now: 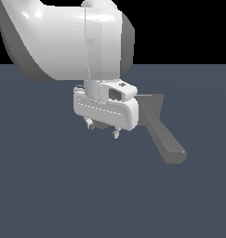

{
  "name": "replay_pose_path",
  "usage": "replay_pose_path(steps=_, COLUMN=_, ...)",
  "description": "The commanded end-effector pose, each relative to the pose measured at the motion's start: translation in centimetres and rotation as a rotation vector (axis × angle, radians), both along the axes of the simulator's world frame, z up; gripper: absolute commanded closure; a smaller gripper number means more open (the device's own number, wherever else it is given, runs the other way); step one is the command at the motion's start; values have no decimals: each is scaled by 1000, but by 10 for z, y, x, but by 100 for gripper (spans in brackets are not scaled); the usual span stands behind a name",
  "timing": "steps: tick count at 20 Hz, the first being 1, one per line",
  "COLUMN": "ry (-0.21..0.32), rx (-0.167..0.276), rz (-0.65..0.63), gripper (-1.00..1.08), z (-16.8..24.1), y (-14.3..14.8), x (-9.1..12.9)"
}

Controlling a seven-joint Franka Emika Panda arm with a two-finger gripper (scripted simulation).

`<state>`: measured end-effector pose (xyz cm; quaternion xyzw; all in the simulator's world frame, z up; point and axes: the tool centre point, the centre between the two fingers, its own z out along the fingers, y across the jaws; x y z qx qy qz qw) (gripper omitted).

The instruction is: Turn on the faucet by rotating a designated handle.

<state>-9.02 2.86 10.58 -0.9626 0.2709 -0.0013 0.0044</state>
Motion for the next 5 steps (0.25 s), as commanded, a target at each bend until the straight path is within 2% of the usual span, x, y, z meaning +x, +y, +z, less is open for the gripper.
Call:
replay_pose_path(steps=1, ry=-1, rx=-41, rz=-212, gripper=-84, z=-29, y=-92, x=-6)
replay_pose_path(steps=2, ry=22, rx=-15, rz=-306, gripper=-88, z=-36, y=-56, x=-21)
replay_pose_path(steps=3, ry=40, rx=7, rz=-383, gripper=-88, z=-45, y=-92, x=-30)
replay_pose_path(steps=4, ry=-21, rx=5, rz=-304, gripper=67, z=-45, y=-71, x=44)
replay_pose_path(steps=5, ry=-82, rx=2, rz=-224, gripper=67, z=-20, y=-37, x=38)
